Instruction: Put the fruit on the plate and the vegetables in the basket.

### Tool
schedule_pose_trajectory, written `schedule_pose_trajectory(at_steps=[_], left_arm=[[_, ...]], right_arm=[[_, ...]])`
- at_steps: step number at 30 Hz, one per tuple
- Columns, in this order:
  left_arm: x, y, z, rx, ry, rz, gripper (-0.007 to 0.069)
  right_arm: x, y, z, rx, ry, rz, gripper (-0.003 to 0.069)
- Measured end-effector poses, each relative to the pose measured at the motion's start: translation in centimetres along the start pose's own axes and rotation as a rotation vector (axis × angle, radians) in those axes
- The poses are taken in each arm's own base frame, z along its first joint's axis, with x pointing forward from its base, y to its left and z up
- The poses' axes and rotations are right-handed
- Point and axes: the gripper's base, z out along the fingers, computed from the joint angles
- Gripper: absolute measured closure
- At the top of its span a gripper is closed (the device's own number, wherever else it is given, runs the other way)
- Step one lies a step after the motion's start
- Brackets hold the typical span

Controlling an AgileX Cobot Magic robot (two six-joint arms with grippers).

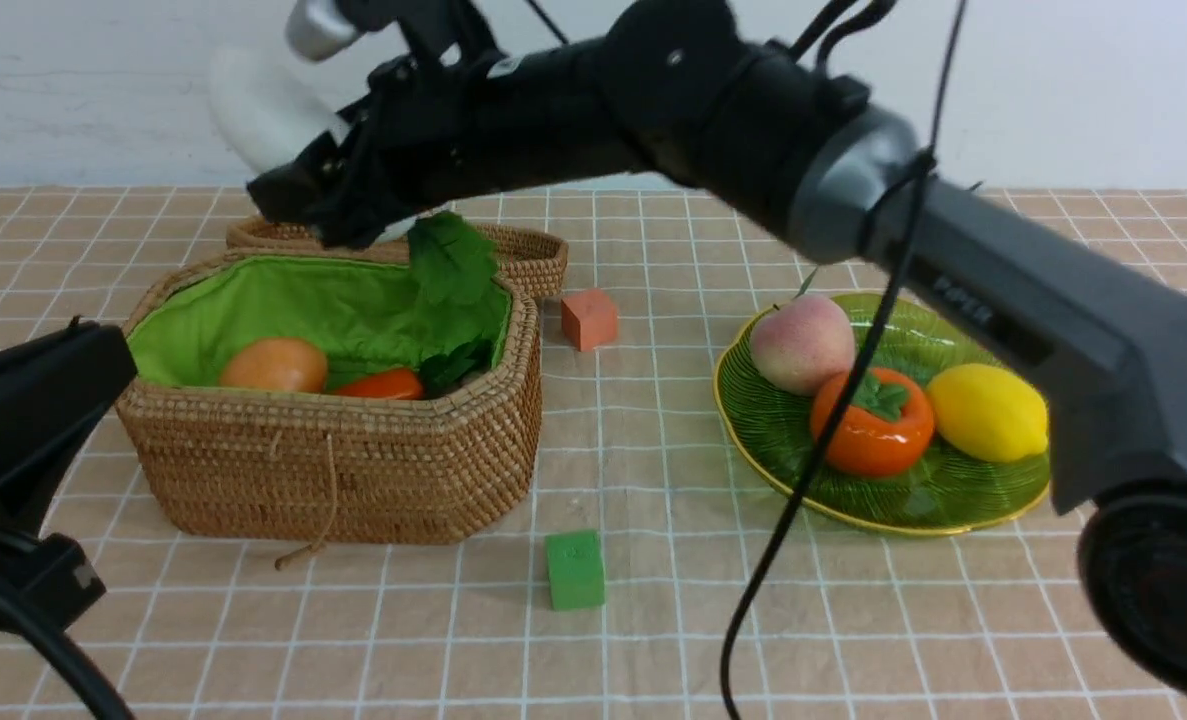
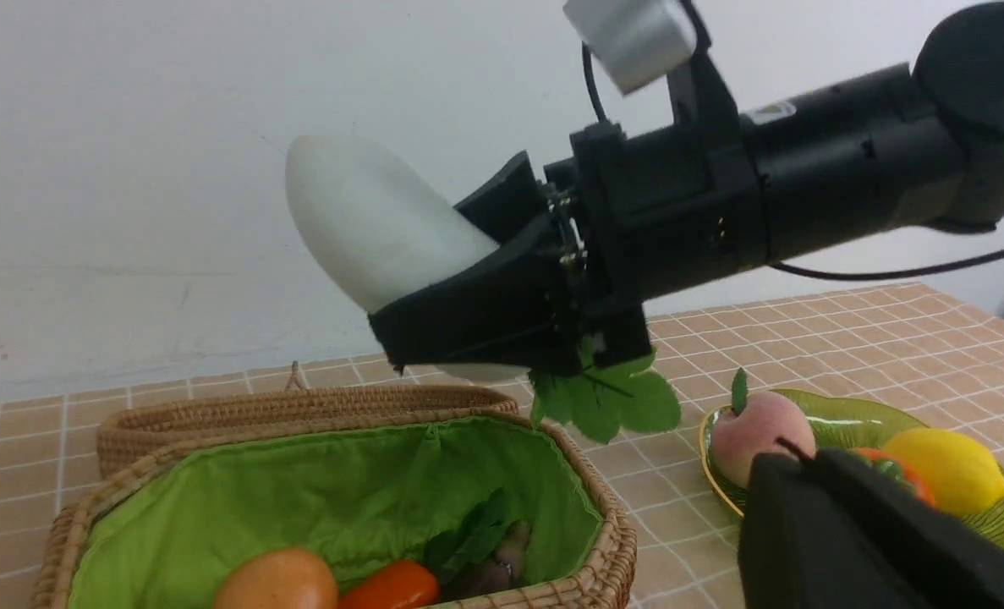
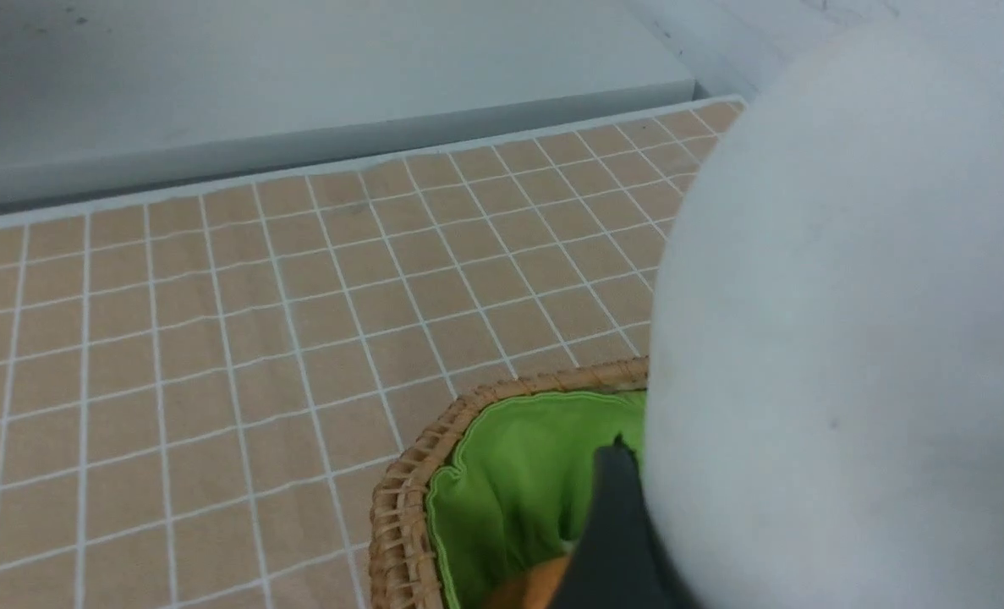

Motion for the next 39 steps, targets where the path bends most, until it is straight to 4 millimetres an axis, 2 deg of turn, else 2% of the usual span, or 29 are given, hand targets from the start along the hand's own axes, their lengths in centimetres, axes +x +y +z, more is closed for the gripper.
schedule_pose_trajectory(at_steps=[1,5,8,9,11,14,17,19,20,21,23,25,26,27,28,31,32,33,34,35,36,37,39], left_arm=[[0.1,0.0,0.0,-0.005,-0.001,-0.001,0.0615],[0.1,0.1,0.0,-0.006,-0.001,-0.001,0.0613],[0.1,0.0,0.0,-0.004,0.001,-0.001,0.0610],[0.2,0.0,0.0,0.001,0.006,-0.001,0.0610],[0.3,-0.1,0.0,0.009,0.015,-0.001,0.0610],[0.4,-0.2,0.0,0.019,0.027,-0.001,0.0609],[0.7,-0.5,0.0,0.052,0.066,-0.019,0.0609],[1.0,-0.8,-0.1,0.083,0.102,-0.052,0.0609],[1.1,-0.8,-0.1,0.089,0.109,-0.070,0.0609],[1.2,-1.0,-0.1,0.101,0.122,-0.099,0.0609],[1.2,-1.2,-0.3,0.120,0.135,-0.133,0.0609],[1.2,-1.3,-0.7,0.141,0.135,-0.143,0.0608],[1.1,-1.4,-0.9,0.150,0.131,-0.143,0.0608],[0.8,-1.6,-1.7,0.183,0.116,-0.140,0.0608],[0.7,-1.7,-2.1,0.195,0.105,-0.139,0.0608],[0.4,-2.2,-4.2,0.267,0.070,-0.129,0.0608],[0.7,-2.4,-5.5,0.297,0.047,-0.117,0.0608],[1.2,-2.4,-6.4,0.312,0.028,-0.111,0.0608],[1.7,-2.3,-6.8,0.320,0.020,-0.107,0.0608],[2.1,-2.3,-7.0,0.321,0.020,-0.106,0.0608],[2.6,-2.2,-7.4,0.323,0.012,-0.103,0.0608],[3.4,-2.1,-8.0,0.323,-0.011,-0.102,0.0608],[4.4,-1.8,-8.5,0.311,-0.039,-0.103,0.0607]], right_arm=[[0.6,0.2,0.8,0.012,0.001,-0.015,0.0142],[1.7,0.2,1.8,0.032,0.006,-0.019,0.0142],[2.2,0.2,2.1,0.037,0.013,-0.008,0.0076],[2.2,0.1,2.0,0.029,0.023,0.005,0.0013],[1.8,0.1,1.1,-0.003,0.055,0.037,-0.0016],[0.8,0.1,-0.5,-0.044,0.115,0.080,-0.0013],[-1.7,-0.4,-5.4,-0.058,0.258,0.203,0.0055],[-3.3,-1.0,-9.8,-0.022,0.382,0.275,0.0148],[-3.5,-1.1,-11.0,-0.009,0.425,0.307,0.0190],[-4.4,-1.6,-13.5,0.054,0.463,0.328,0.0260],[-5.4,-2.2,-16.4,0.155,0.486,0.363,0.0388],[-5.9,-2.6,-18.4,0.225,0.498,0.365,0.0490],[-5.8,-2.6,-18.6,0.234,0.504,0.372,0.0503],[-5.9,-2.7,-20.6,0.312,0.523,0.394,0.0615],[-5.9,-2.7,-21.0,0.329,0.529,0.400,0.0631],[-5.6,-1.9,-24.6,0.433,0.563,0.432,0.0673],[-4.7,-0.9,-26.5,0.473,0.601,0.461,0.0675],[-4.7,0.2,-28.1,0.492,0.599,0.473,0.0675],[-4.2,1.3,-29.5,0.505,0.610,0.493,0.0675],[-3.5,1.8,-29.9,0.505,0.627,0.507,0.0674],[-3.3,3.1,-31.4,0.514,0.620,0.522,0.0673],[-1.8,5.0,-33.0,0.523,0.641,0.573,0.0672],[-0.2,7.3,-35.1,0.539,0.646,0.633,0.0671]])
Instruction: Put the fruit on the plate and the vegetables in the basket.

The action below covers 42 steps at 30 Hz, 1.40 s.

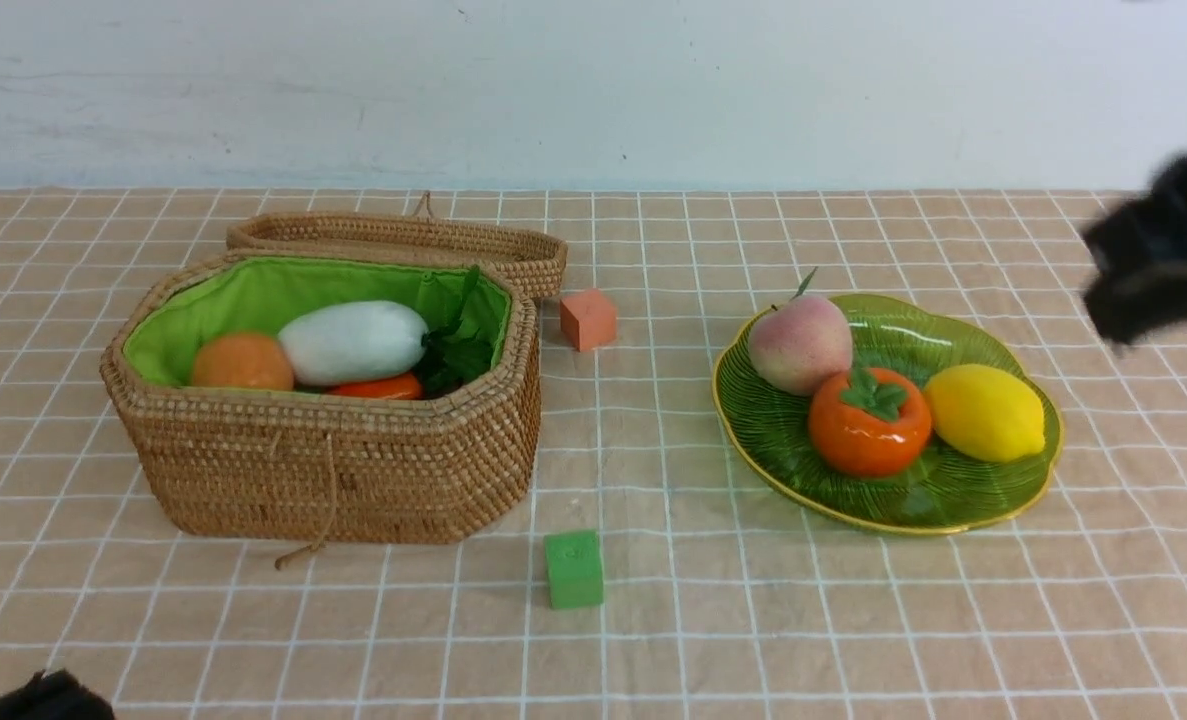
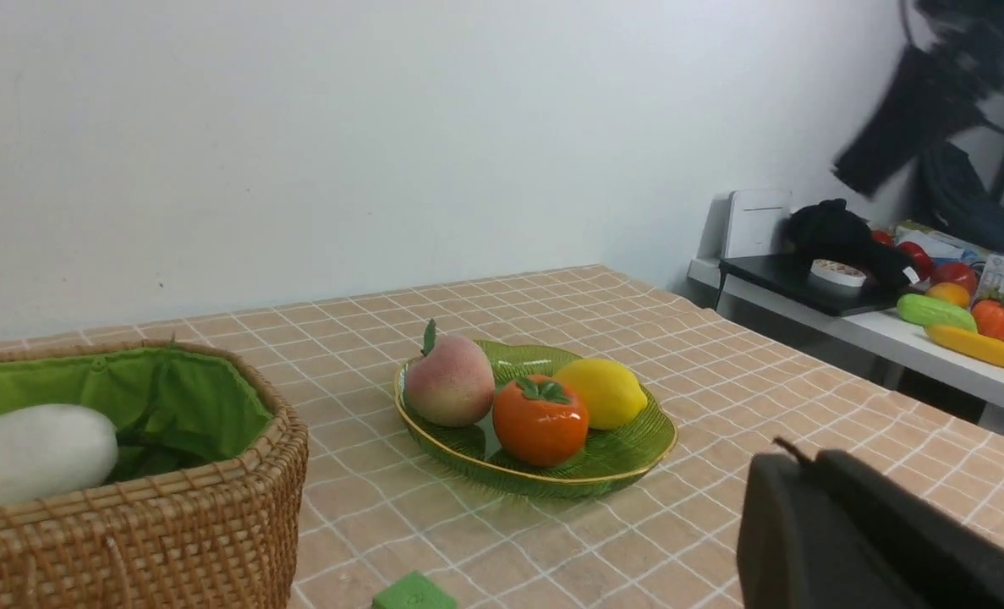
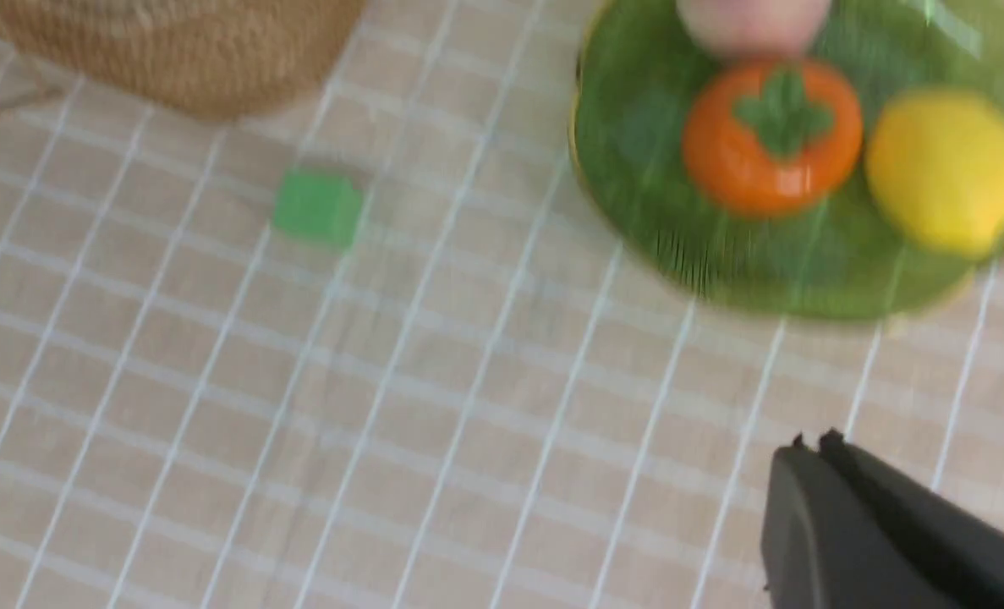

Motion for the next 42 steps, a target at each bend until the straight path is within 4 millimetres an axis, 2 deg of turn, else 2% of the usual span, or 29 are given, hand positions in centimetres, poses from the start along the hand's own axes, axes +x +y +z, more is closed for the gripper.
schedule_pose_trajectory(at_steps=[4,8,10,15,21,27,30,33,35,40,42], left_arm=[[1.2,0.5,-0.4,-0.032,-0.034,-0.002,0.0603],[1.8,0.7,-0.3,-0.041,-0.022,-0.007,0.0600],[2.2,0.8,-0.2,-0.044,-0.013,-0.009,0.0596],[2.4,0.9,-0.2,-0.045,-0.007,-0.011,0.0588],[2.4,0.9,-0.2,-0.045,-0.006,-0.011,0.0585],[2.4,0.9,-0.2,-0.045,-0.006,-0.011,0.0577],[2.4,0.9,-0.2,-0.045,-0.006,-0.011,0.0571],[2.4,0.9,-0.2,-0.045,-0.006,-0.011,0.0567],[2.4,0.9,-0.2,-0.045,-0.007,-0.011,0.0566],[2.4,0.9,-0.2,-0.046,-0.008,-0.011,0.0561],[2.4,0.9,-0.2,-0.047,-0.010,-0.012,0.0558]], right_arm=[[7.3,-0.8,-1.2,0.010,-0.006,0.113,0.0666],[10.9,-1.3,-0.8,0.006,-0.051,0.150,0.0666],[12.5,-1.6,-0.6,-0.006,-0.134,0.156,0.0666],[15.2,-2.2,0.3,-0.016,-0.357,0.143,0.0664],[17.7,-2.9,2.0,0.013,-0.361,0.125,0.0659],[18.3,-3.5,2.9,0.076,-0.333,0.093,0.0662],[18.8,-4.6,3.5,0.178,-0.487,0.106,0.0677],[20.6,-5.9,4.9,0.299,-0.608,0.170,0.0677],[22.7,-6.5,6.7,0.369,-0.642,0.187,0.0677],[26.5,-7.0,10.3,0.411,-0.705,0.255,0.0677],[26.7,-7.0,10.3,0.416,-0.705,0.254,0.0677]])
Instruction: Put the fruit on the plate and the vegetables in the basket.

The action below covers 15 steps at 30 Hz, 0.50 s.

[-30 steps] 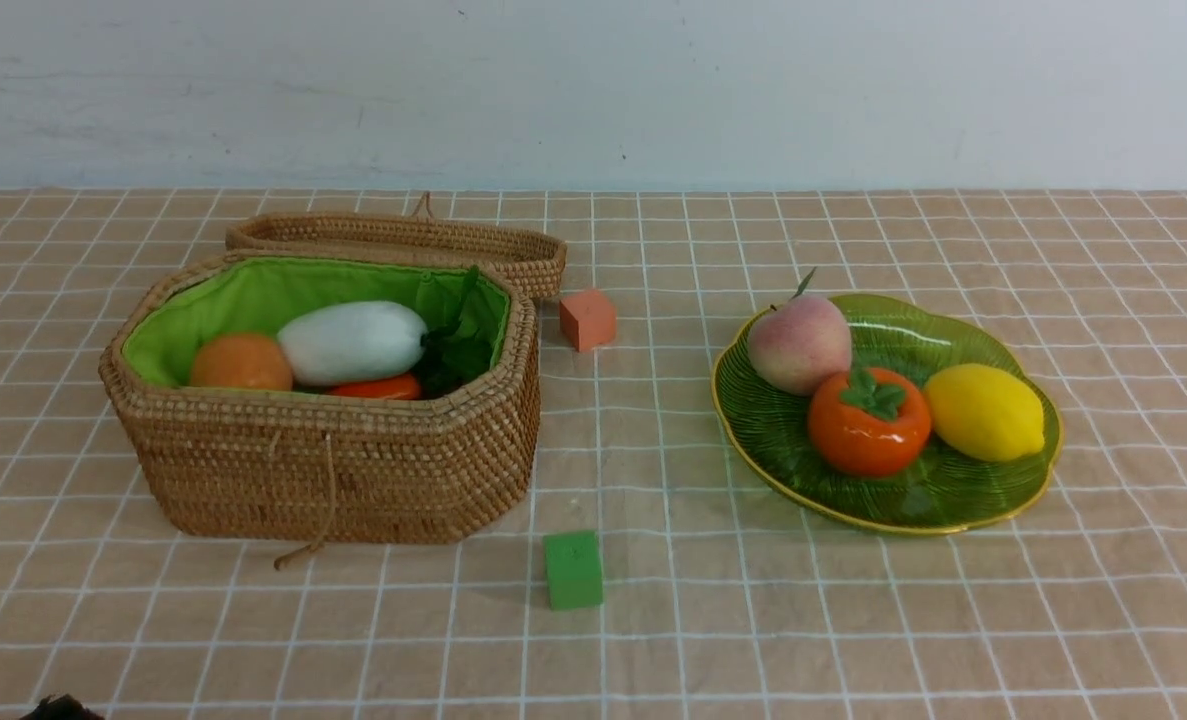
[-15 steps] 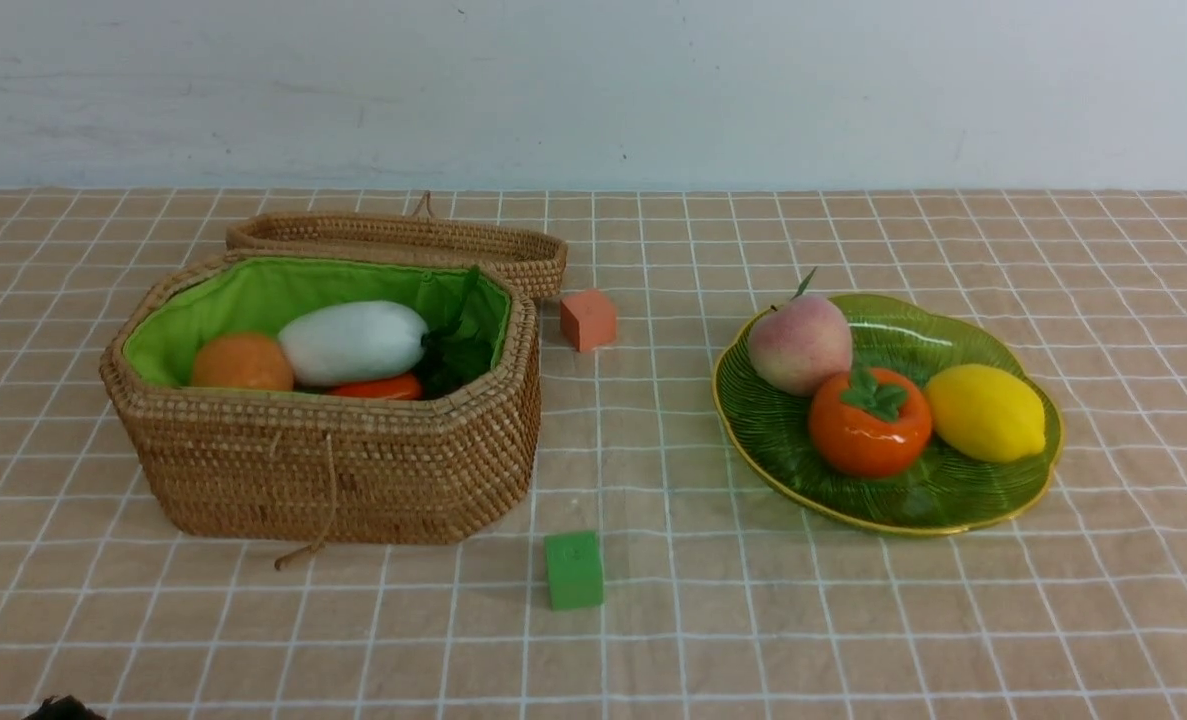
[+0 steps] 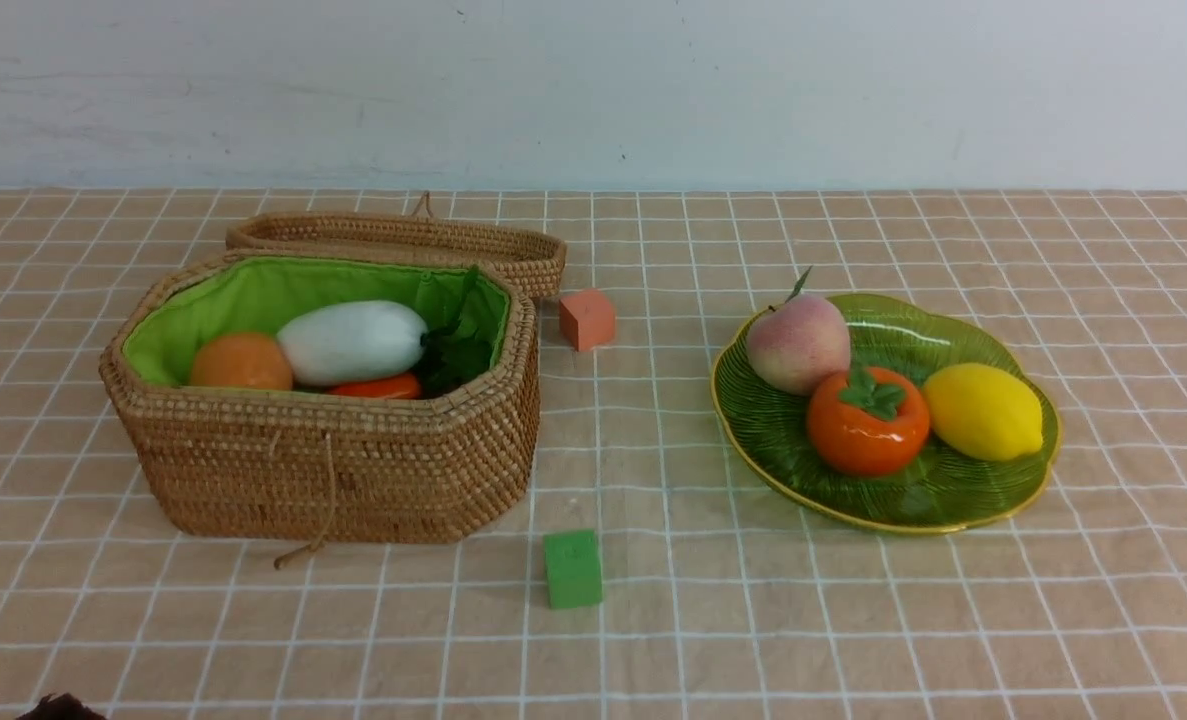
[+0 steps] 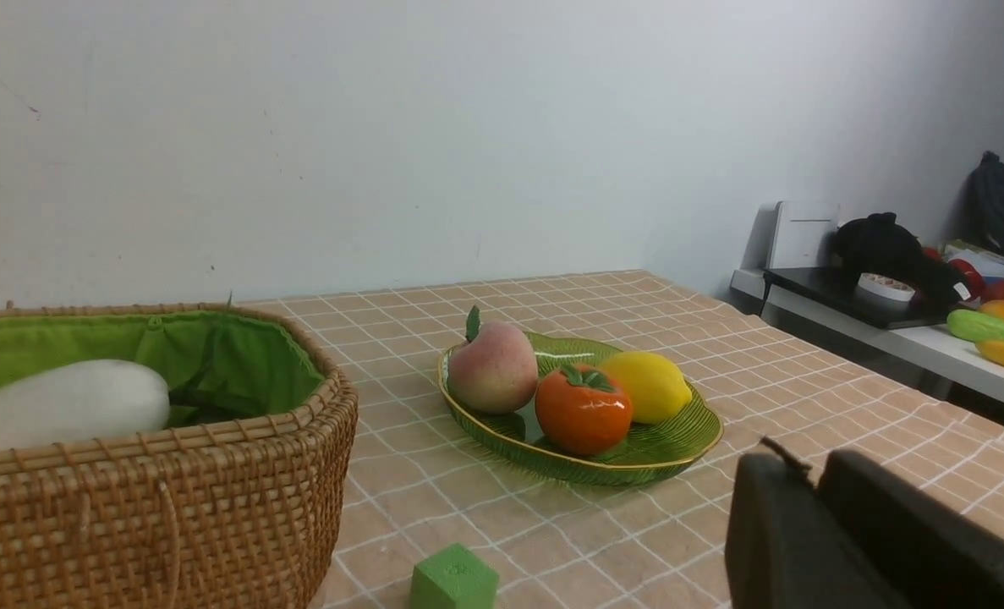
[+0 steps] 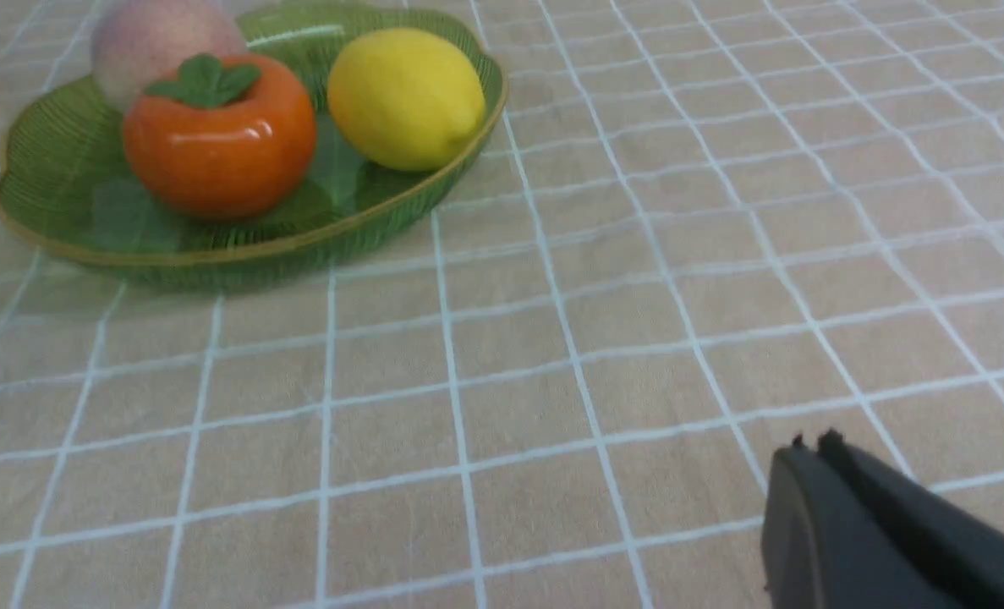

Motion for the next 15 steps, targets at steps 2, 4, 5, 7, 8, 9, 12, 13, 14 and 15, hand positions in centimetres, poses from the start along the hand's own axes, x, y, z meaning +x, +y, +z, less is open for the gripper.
schedule_pose_trajectory(at_steps=[2,4,5,7,8,9,12,13,14,15], left_arm=[[0.02,-0.01,0.00,0.001,0.001,0.000,0.0554],[0.02,-0.01,0.00,0.001,0.001,0.000,0.0553],[0.05,0.00,0.01,0.001,0.002,0.000,0.0551],[0.04,0.01,0.01,0.000,0.001,0.000,0.0549],[0.04,0.01,0.01,0.000,0.001,0.000,0.0548],[0.04,0.01,0.01,0.000,0.001,0.000,0.0547],[0.04,0.01,0.01,0.000,0.001,0.000,0.0545],[0.04,0.01,0.01,0.000,0.001,0.000,0.0545],[0.04,0.01,0.01,0.000,0.001,0.000,0.0544],[0.04,0.01,0.01,0.000,0.001,0.000,0.0544]], right_arm=[[-0.01,0.02,-0.02,-0.001,-0.003,-0.010,0.0677],[0.00,0.04,-0.02,-0.004,-0.003,-0.013,0.0677],[0.00,0.06,-0.02,-0.005,-0.003,-0.020,0.0677],[0.00,0.07,-0.02,-0.007,-0.002,-0.024,0.0676],[0.00,0.07,-0.02,-0.007,-0.002,-0.026,0.0676],[0.00,0.07,-0.02,-0.007,-0.002,-0.026,0.0676],[0.00,0.08,-0.02,-0.007,-0.002,-0.024,0.0674],[0.00,0.08,-0.02,-0.007,-0.002,-0.024,0.0673],[0.00,0.08,-0.02,-0.007,-0.002,-0.026,0.0672],[0.00,0.08,-0.02,-0.008,-0.002,-0.026,0.0671]])
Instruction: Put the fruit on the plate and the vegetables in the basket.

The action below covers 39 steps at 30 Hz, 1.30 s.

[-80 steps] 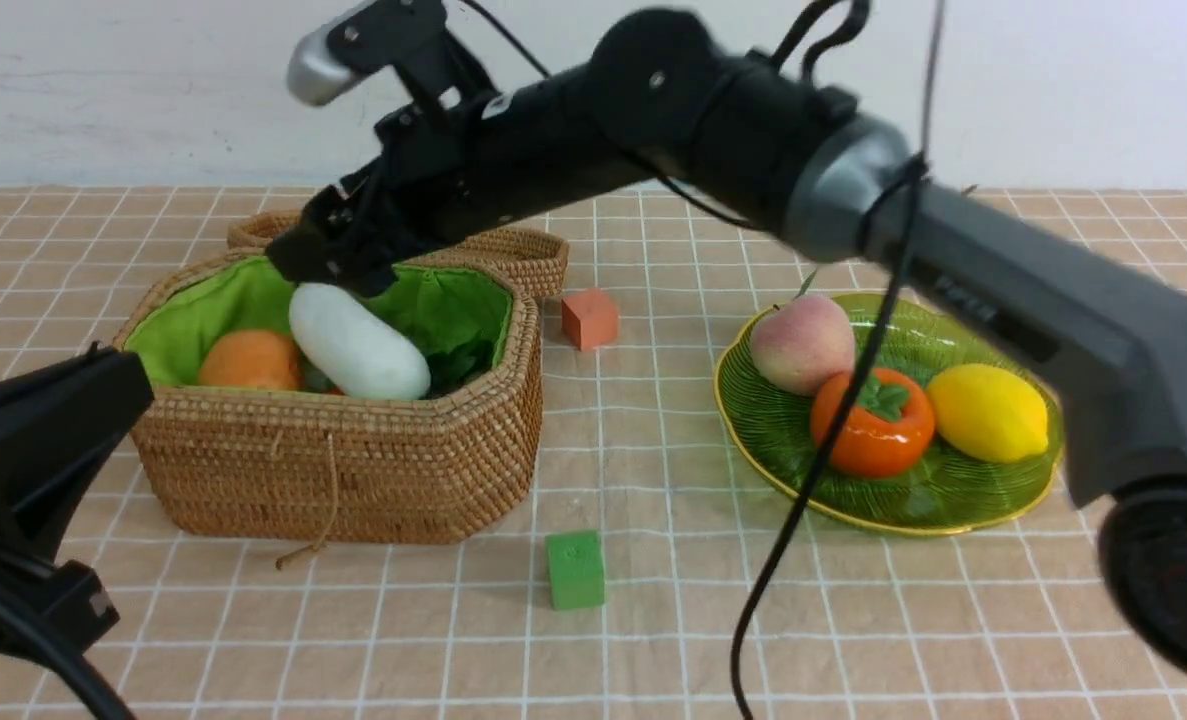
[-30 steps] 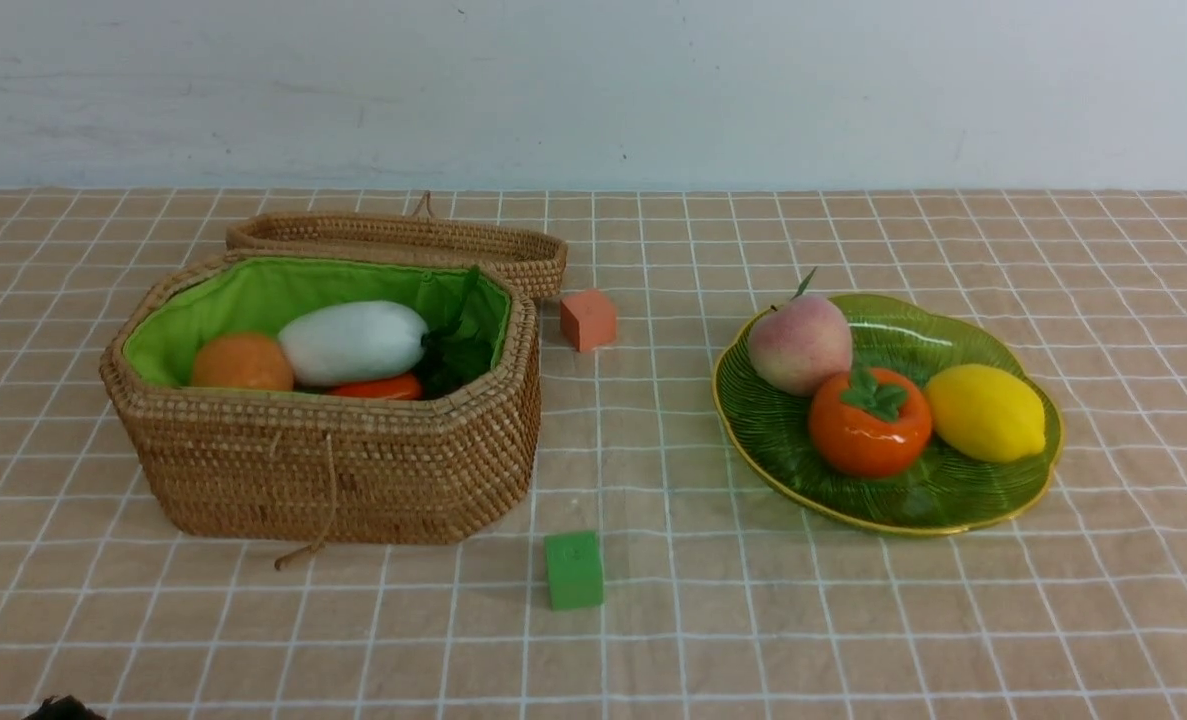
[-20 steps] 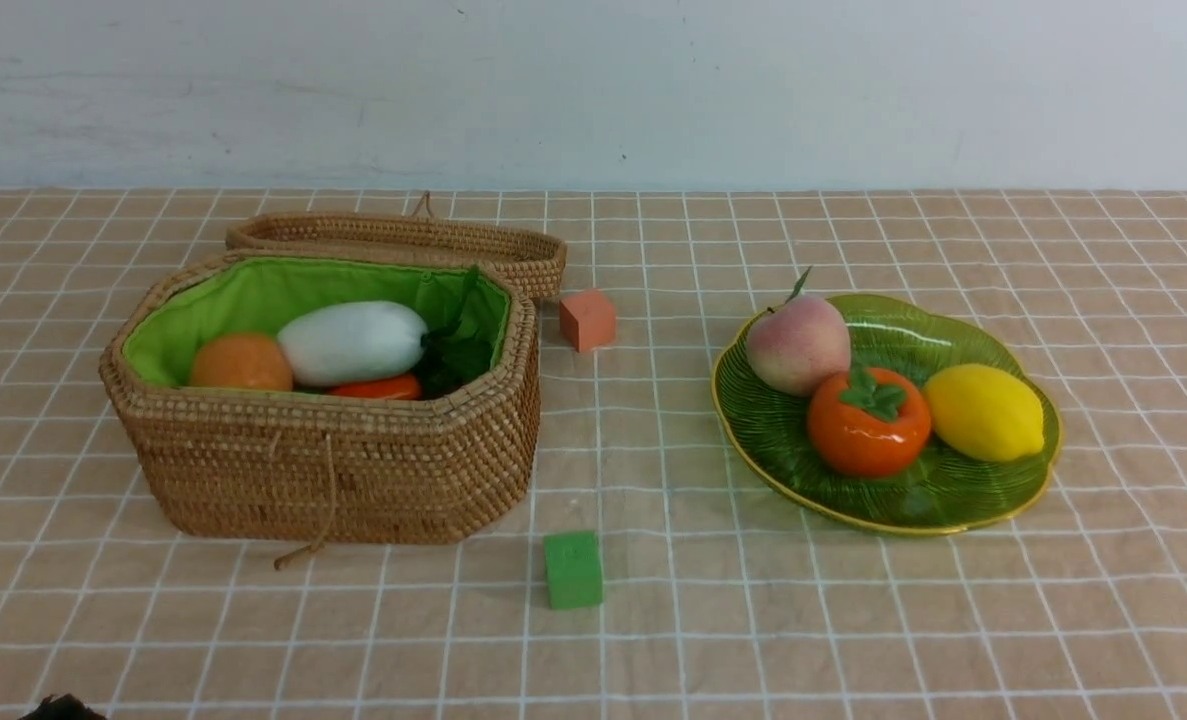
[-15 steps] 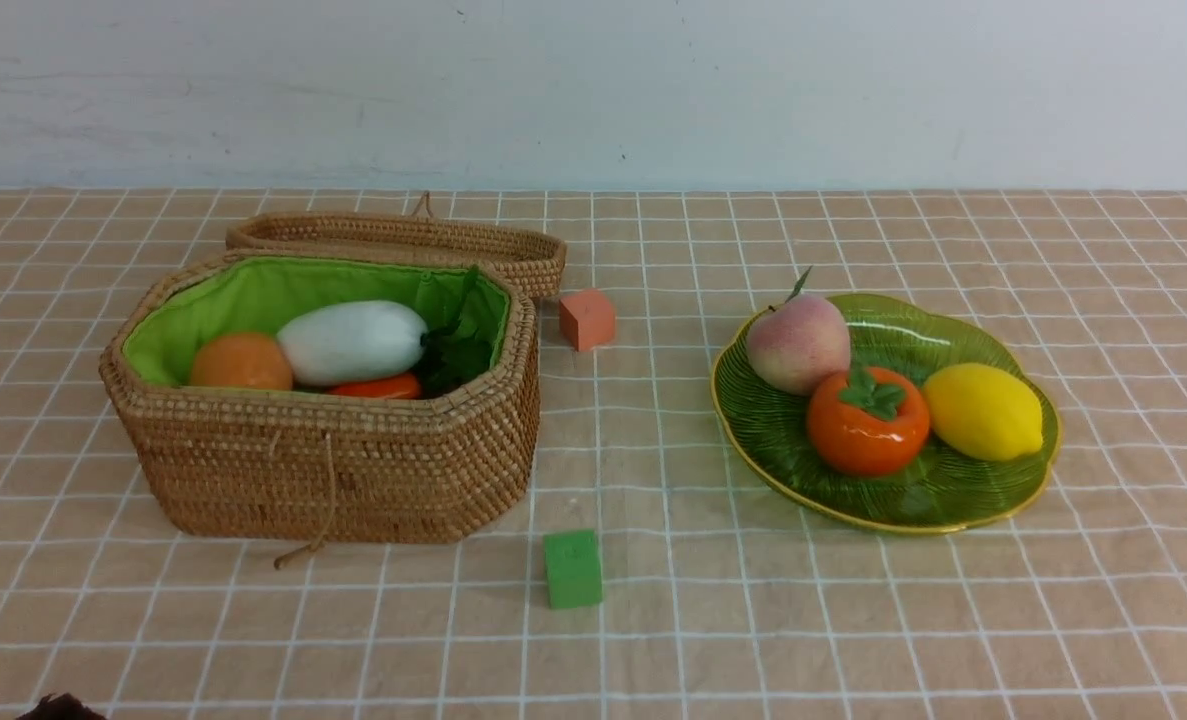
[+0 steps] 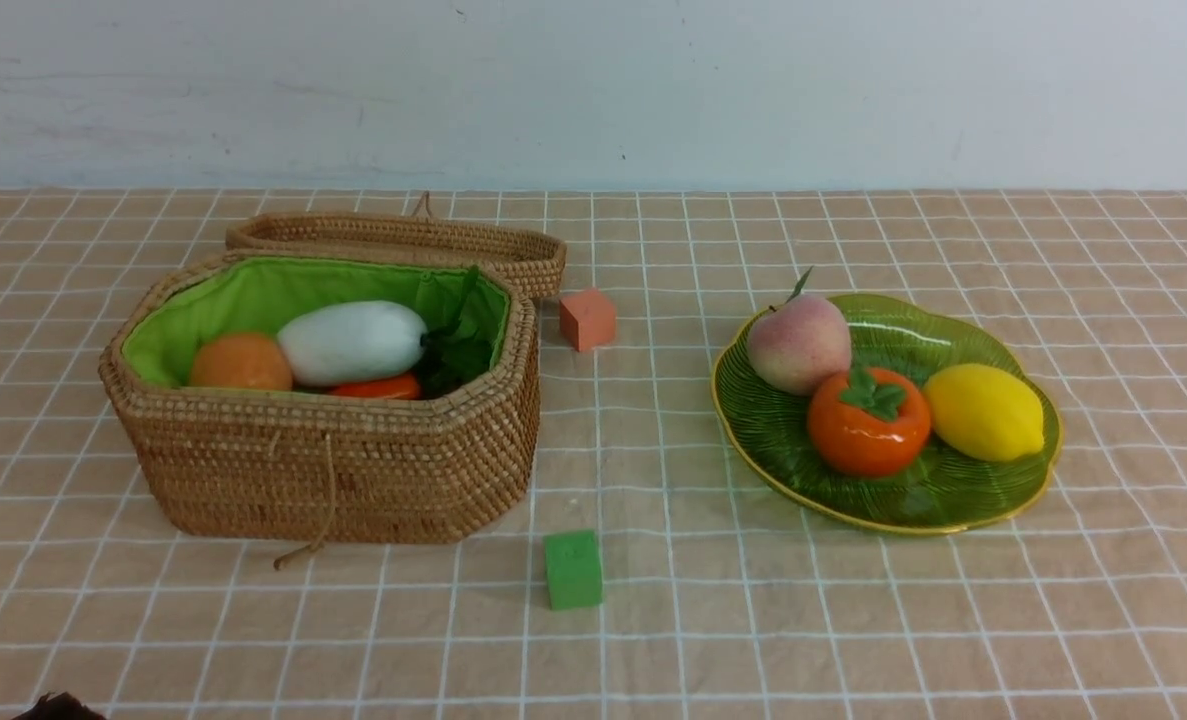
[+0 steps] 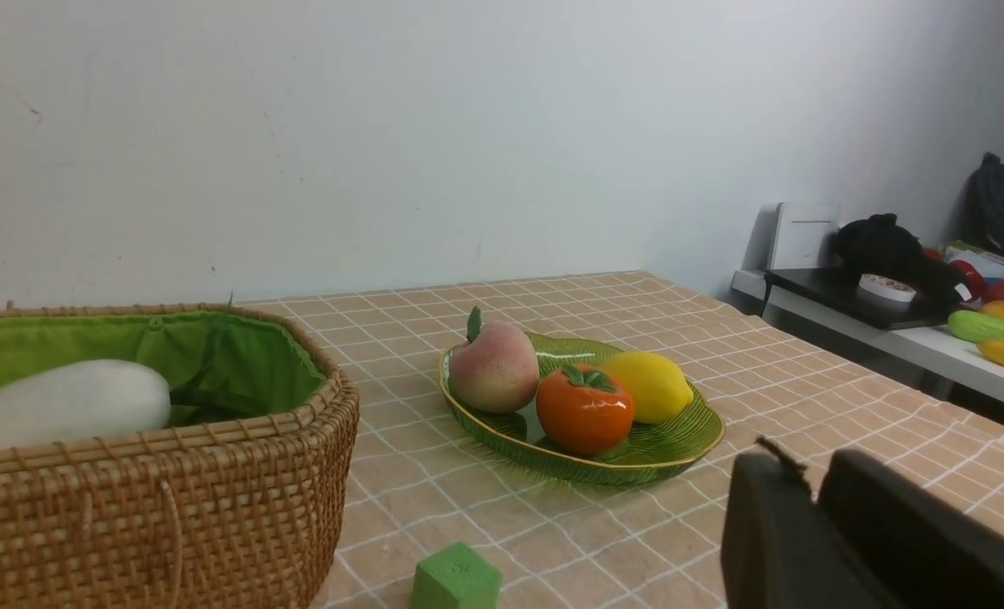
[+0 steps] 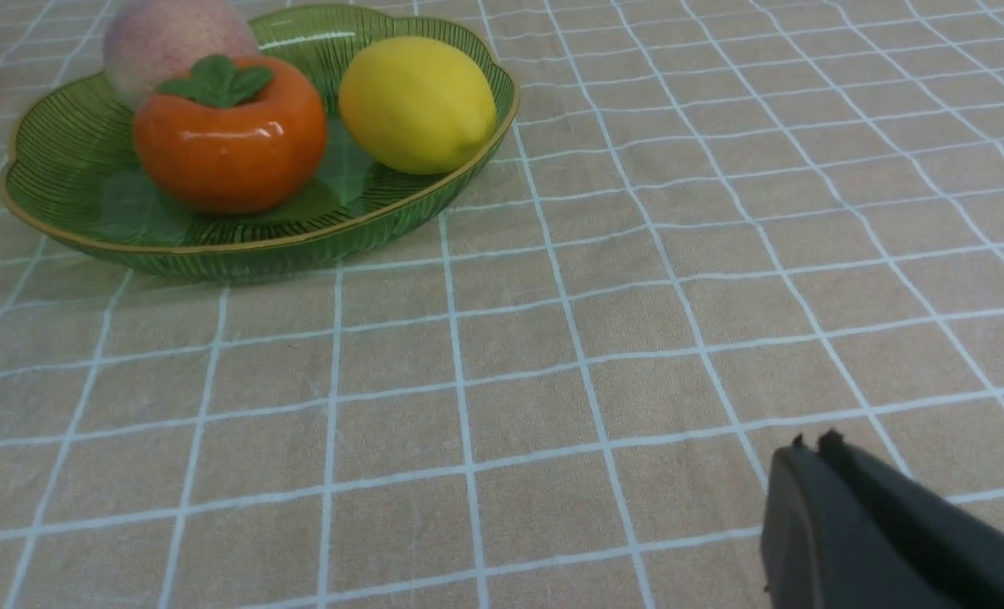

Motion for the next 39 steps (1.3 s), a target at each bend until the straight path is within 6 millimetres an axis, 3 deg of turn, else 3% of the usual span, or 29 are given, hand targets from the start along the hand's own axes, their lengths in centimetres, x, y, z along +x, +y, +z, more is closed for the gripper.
schedule_pose_trajectory(at_steps=[18,20,22,25,28,31,34,39], left_arm=[[-0.2,0.5,0.0,-0.046,-0.039,0.005,0.0533],[-0.3,1.0,0.0,-0.110,-0.069,0.039,0.0554],[-0.2,1.7,0.0,-0.220,-0.071,0.093,0.0634],[0.5,2.3,-0.1,-0.333,-0.011,0.124,0.0638],[2.5,3.5,-0.2,-0.455,0.070,0.051,0.0638],[6.1,4.7,-0.5,-0.551,0.182,-0.069,0.0638],[7.3,4.9,-0.8,-0.578,0.260,-0.161,0.0638],[7.6,4.9,-0.8,-0.584,0.274,-0.186,0.0638]], right_arm=[[0.0,0.0,0.0,0.000,0.002,0.000,0.0664],[0.0,0.0,0.0,0.000,0.002,0.000,0.0661],[0.0,0.0,0.0,0.000,0.002,0.001,0.0659],[0.0,0.0,0.0,0.000,0.002,0.002,0.0658],[0.0,0.0,0.0,0.000,0.002,0.004,0.0655],[0.0,0.0,0.0,-0.001,0.001,0.003,0.0653],[0.0,0.0,0.0,-0.001,0.001,0.003,0.0652],[0.0,0.0,0.0,-0.001,0.001,0.003,0.0646]])
